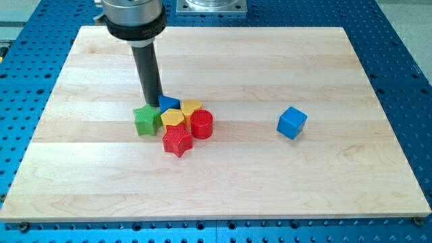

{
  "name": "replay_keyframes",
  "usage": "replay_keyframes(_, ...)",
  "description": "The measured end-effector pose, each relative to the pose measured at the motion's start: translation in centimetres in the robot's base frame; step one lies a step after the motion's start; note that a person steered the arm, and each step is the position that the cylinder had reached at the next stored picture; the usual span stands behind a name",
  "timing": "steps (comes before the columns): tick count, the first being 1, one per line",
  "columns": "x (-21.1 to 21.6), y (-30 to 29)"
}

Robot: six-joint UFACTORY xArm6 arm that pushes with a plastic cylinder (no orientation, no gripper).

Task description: Push the blue cube into the group of blocks

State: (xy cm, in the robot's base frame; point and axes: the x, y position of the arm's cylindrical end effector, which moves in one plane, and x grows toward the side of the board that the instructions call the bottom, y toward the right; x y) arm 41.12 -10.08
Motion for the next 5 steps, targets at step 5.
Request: replay_keyframes(5,4.4,-7.9)
